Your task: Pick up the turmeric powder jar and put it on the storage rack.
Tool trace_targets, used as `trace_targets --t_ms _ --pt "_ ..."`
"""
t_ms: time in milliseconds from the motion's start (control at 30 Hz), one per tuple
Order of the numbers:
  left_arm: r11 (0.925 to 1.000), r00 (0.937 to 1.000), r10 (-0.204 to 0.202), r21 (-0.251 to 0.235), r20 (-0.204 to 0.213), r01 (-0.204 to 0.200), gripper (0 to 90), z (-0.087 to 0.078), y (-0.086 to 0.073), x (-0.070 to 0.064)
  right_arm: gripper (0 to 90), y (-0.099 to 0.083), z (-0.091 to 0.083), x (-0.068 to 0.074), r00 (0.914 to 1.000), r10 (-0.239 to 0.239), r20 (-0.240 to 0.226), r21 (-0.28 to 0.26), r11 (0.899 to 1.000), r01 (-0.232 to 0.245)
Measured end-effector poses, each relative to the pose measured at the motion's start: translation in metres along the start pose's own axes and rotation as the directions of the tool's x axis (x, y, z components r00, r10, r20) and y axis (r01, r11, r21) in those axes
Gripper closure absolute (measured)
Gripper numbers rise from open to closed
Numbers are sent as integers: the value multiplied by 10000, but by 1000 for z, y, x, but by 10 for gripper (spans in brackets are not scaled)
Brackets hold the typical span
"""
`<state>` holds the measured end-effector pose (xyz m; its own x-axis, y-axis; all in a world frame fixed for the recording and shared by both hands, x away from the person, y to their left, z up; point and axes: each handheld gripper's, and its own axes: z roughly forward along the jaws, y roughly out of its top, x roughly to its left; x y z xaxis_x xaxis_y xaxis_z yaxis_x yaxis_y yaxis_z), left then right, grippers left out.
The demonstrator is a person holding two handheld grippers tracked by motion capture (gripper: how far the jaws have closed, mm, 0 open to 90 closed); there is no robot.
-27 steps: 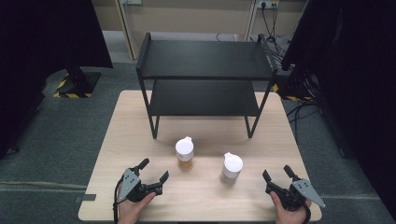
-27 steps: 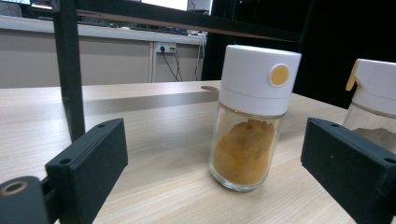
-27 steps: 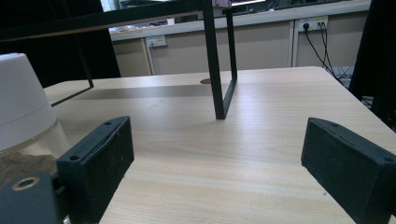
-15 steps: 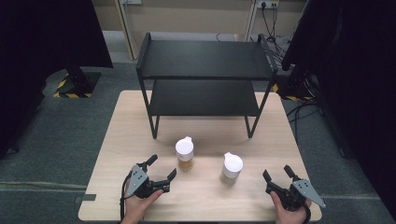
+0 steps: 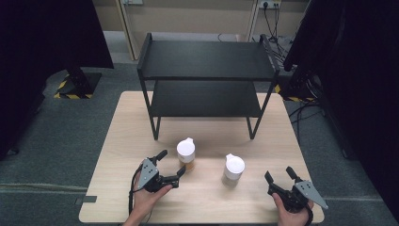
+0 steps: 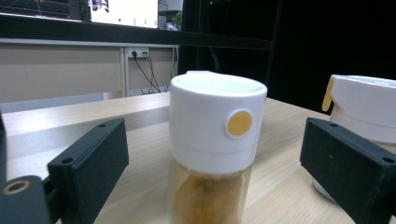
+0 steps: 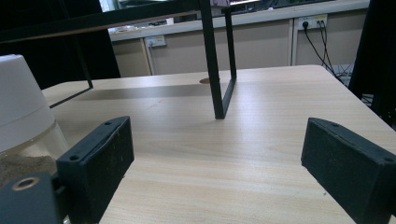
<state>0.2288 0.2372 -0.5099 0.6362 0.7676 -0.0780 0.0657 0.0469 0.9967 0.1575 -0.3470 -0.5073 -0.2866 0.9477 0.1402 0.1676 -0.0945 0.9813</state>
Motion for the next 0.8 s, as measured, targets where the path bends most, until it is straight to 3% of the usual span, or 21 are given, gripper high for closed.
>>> trace_targets --t_ms 433,800 --pt "9996 9999 -16 293 113 13 104 20 8 -1 96 0 0 -1 10000 0 -34 21 10000 1" --pt "9988 9999 56 486 -117 -50 149 33 13 -5 95 0 0 -1 10000 29 -43 14 10000 -28"
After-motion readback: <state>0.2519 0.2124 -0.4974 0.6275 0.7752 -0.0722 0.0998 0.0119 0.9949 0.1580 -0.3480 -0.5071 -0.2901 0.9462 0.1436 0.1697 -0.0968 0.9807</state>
